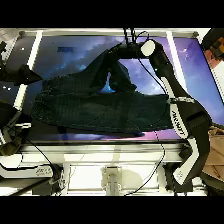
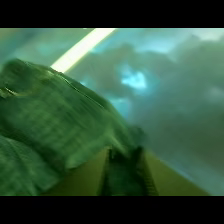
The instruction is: Fold the clothes and pants, and hang the long-sleeved shirts on hangers.
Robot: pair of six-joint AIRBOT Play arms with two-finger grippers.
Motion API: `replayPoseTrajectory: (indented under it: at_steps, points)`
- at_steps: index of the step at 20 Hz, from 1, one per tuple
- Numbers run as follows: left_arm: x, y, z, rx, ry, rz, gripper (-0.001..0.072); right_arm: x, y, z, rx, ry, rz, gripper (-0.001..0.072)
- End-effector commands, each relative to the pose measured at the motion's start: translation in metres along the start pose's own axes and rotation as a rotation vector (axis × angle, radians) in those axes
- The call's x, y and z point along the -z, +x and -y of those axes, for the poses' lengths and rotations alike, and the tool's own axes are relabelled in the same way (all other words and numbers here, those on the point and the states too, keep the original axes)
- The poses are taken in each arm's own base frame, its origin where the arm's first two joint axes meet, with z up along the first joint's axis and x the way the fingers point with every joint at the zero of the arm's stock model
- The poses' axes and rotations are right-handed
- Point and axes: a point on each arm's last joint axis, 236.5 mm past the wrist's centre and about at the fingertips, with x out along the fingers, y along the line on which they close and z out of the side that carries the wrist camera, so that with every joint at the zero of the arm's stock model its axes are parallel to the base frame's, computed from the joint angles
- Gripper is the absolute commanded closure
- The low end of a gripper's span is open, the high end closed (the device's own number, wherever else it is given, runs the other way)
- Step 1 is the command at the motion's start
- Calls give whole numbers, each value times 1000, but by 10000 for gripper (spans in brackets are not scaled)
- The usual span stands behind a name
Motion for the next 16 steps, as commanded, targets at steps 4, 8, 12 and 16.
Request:
replayPoseTrajectory:
  at_steps: [4, 8, 12, 16]
  points:
    - [0, 1, -1, 0, -2, -2, 681, -1, 8, -50, -129, 28, 2, 456]
    - [0, 1, -1, 0, -2, -3, 682, -4, -1, -22, -37, -25, -2, 564]
    - [2, 1, -5, -18, 0, -10, 681, 3, -51, 57, 101, 222, -36, 699]
    - [4, 1, -10, -37, 2, -18, 682, 59, -109, 159, 178, 752, -55, 701]
